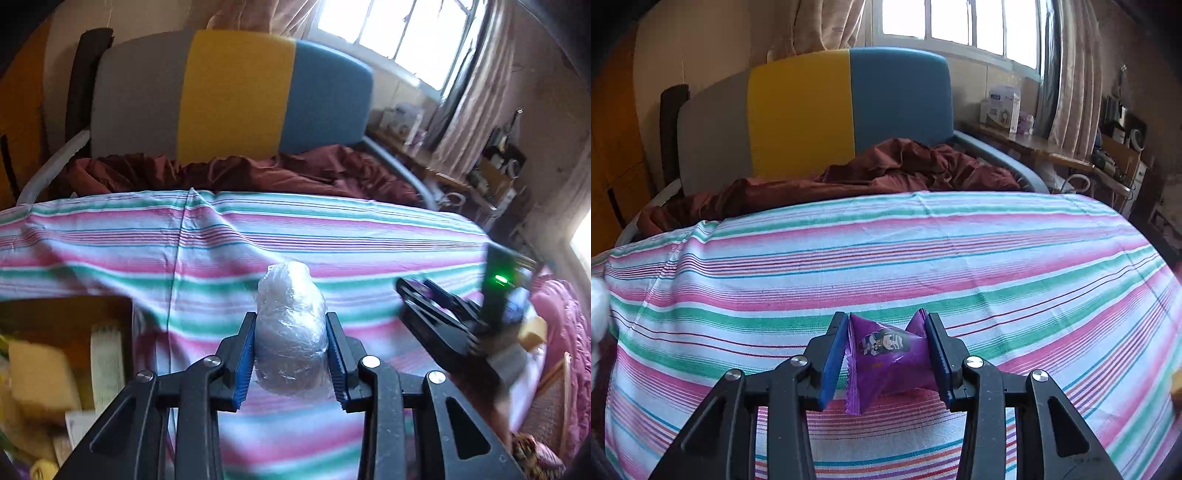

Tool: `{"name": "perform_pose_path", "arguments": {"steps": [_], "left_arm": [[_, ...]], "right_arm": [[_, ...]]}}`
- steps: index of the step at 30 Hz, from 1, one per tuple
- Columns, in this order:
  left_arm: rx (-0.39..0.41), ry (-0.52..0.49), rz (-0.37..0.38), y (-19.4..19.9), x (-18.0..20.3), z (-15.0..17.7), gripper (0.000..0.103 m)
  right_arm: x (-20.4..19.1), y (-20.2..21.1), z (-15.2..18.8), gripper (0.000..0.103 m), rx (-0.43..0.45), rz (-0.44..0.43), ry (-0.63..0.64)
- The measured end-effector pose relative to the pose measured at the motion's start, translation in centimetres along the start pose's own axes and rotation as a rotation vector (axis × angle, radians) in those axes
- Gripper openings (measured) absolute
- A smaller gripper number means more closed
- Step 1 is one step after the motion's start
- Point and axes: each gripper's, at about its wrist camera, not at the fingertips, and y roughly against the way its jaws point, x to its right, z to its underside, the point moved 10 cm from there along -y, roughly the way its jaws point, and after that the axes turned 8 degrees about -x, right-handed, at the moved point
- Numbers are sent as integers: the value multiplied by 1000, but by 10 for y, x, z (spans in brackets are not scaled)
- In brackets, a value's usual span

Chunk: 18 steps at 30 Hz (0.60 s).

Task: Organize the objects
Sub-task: 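Grasp the second plastic-wrapped bundle with the left tool while the right tool holds the packet, then carry the plastic bundle into the gold tray and open the left tool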

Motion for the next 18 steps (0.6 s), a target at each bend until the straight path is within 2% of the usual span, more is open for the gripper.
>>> {"name": "perform_pose_path", "arguments": {"steps": [7,18], "left_arm": [[43,45,27,42,-21,25,35],[88,210,-15,87,-113,52,35]], "right_arm": [[-13,19,4,43,47,28,73],[-14,35,16,43,64,35,81]]}}
